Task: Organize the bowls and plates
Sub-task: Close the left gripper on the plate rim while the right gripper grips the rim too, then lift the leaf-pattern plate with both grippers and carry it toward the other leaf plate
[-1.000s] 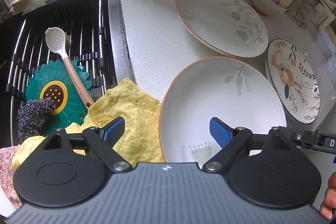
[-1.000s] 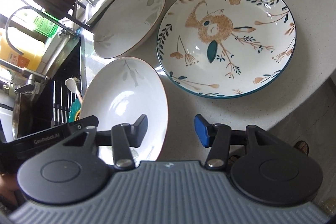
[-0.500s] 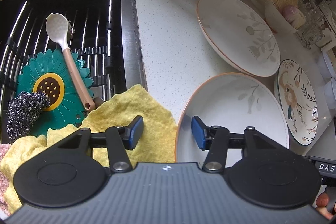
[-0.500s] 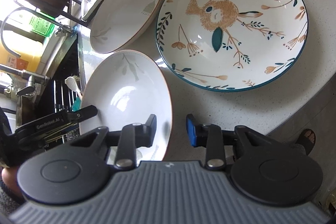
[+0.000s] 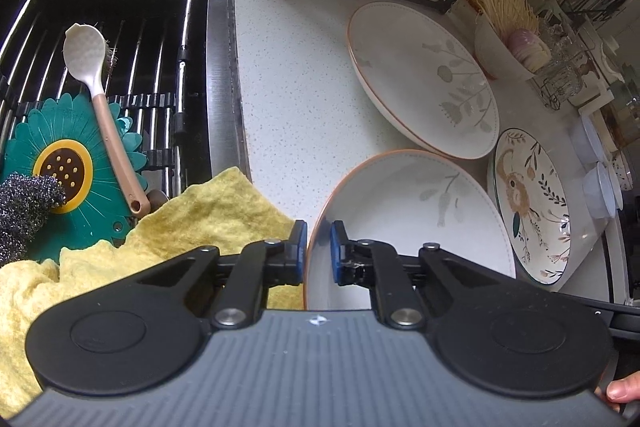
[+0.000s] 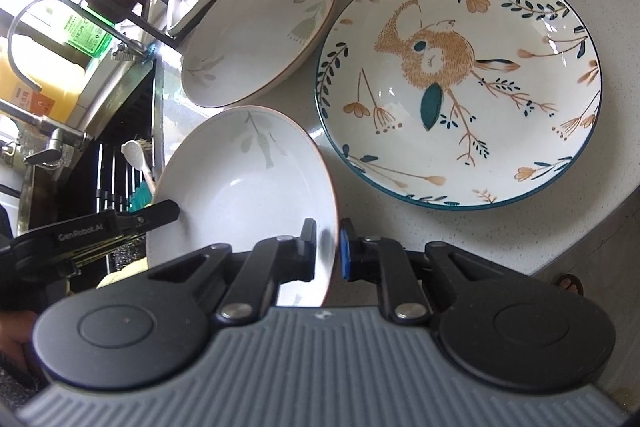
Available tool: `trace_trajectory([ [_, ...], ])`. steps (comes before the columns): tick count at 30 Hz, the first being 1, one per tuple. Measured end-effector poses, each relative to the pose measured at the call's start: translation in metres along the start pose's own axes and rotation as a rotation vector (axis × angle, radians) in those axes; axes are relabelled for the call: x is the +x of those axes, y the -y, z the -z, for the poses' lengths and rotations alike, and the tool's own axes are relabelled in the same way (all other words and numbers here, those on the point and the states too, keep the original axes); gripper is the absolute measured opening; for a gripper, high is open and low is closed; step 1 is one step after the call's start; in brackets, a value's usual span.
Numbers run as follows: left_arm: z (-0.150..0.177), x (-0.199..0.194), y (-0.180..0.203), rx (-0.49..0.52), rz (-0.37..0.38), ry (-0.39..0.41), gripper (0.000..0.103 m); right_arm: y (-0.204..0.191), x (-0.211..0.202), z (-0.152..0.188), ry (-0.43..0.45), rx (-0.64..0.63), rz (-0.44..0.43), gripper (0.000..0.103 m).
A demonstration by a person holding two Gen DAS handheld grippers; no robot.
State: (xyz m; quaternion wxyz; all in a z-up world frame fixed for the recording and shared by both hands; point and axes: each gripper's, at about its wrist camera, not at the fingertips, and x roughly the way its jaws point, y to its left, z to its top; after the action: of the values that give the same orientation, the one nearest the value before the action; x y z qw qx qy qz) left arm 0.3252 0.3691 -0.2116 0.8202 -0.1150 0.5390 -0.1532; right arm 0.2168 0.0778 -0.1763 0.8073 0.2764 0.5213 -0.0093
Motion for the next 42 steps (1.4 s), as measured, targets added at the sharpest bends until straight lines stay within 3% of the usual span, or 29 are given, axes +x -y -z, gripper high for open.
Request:
trace_trajectory([
  [4, 0.004, -0.004, -0.002, -0.013, 0.013, 0.0, 0.013, -0.005, 0.001, -0.002, -0.014, -0.027, 0.033, 0.015],
  [17, 0.01, -0.037, -0.003, -0.095, 0.024, 0.064, 0.01, -0.016, -0.022, -0.008, 0.013, -0.083, -0.01, 0.015],
  [32, -0.002, -0.074, 0.019, -0.04, 0.041, 0.103, 0.01, -0.025, -0.061, -0.01, 0.12, -0.089, -0.043, 0.015],
  [42, -0.011, -0.075, 0.047, -0.036, 0.061, 0.103, 0.007, -0.012, -0.075, -0.034, 0.184, -0.095, -0.041, 0.015],
])
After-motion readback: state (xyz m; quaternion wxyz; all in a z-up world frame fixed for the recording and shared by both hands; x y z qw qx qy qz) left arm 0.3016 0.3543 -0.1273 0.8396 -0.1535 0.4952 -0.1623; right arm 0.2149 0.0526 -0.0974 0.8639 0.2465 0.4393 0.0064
